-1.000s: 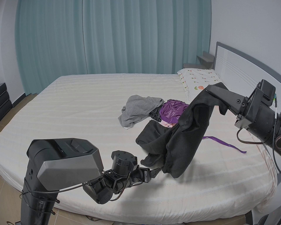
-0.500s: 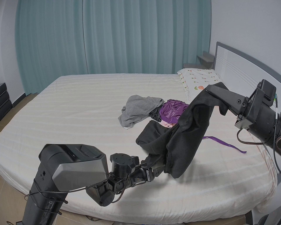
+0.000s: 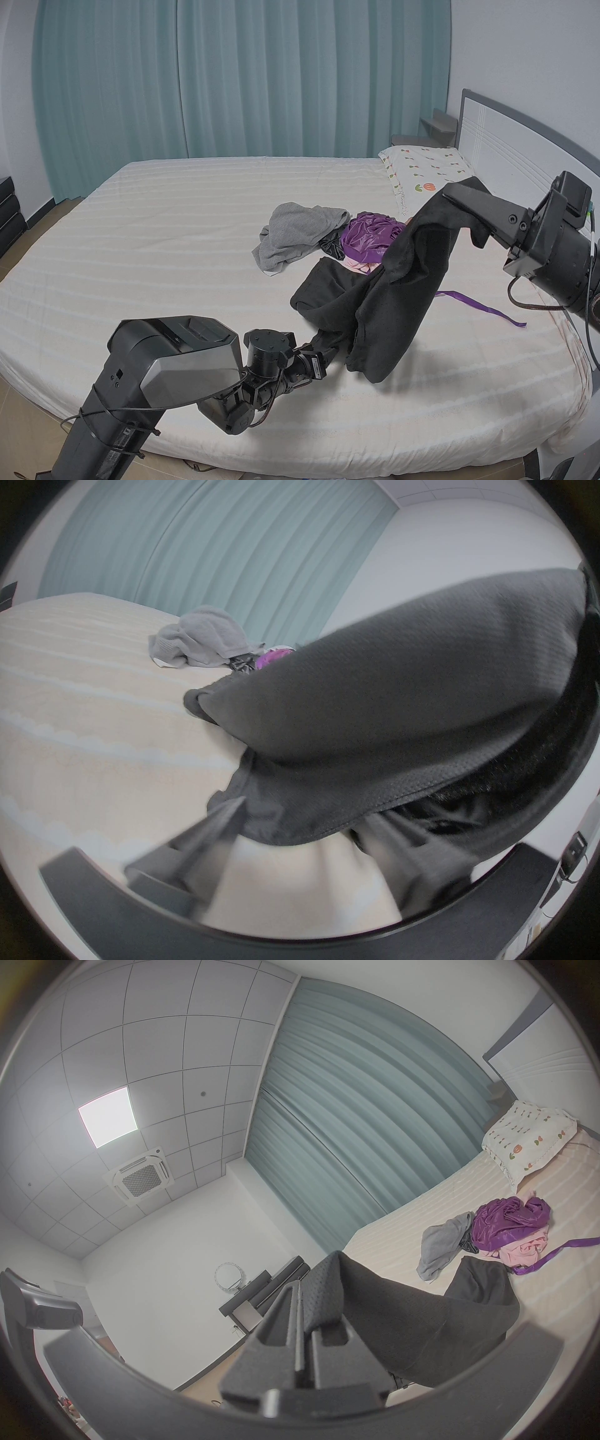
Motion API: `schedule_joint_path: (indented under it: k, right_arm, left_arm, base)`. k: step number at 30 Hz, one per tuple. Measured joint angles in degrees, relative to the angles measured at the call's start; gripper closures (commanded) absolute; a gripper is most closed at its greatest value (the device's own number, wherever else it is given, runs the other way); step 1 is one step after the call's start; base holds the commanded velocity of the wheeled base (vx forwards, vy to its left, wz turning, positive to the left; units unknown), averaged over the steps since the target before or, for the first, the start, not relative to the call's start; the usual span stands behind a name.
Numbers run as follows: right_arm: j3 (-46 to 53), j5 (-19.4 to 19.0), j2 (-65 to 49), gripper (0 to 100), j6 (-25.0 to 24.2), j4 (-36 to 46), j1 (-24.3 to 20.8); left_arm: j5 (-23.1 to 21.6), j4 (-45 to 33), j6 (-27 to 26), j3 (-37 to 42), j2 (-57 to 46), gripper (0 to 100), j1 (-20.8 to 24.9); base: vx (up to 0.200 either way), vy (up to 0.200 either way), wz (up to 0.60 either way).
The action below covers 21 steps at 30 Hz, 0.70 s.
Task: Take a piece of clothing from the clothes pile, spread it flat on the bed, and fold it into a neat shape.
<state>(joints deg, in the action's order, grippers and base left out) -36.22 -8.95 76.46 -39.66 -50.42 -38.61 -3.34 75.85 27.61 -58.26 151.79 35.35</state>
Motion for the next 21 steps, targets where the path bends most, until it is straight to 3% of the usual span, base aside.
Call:
schedule_joint_path:
  k: [13, 21]
  right_arm:
    - [0.39, -0.68, 1.4, 100, -0.55, -0.02, 5.36]
    - [-0.18, -1.23, 8.51, 100, -1.87, -1.22, 12.92]
  left_arm:
    - [2.94, -0.41, 0.9, 6.3, -5.92, 100, -1.9]
    - [7.57, -10.35, 0.99, 9.45, -16.14, 100, -4.88]
  base:
    - [0.0, 0.0, 0.0]
    - [0.0, 0.0, 0.0]
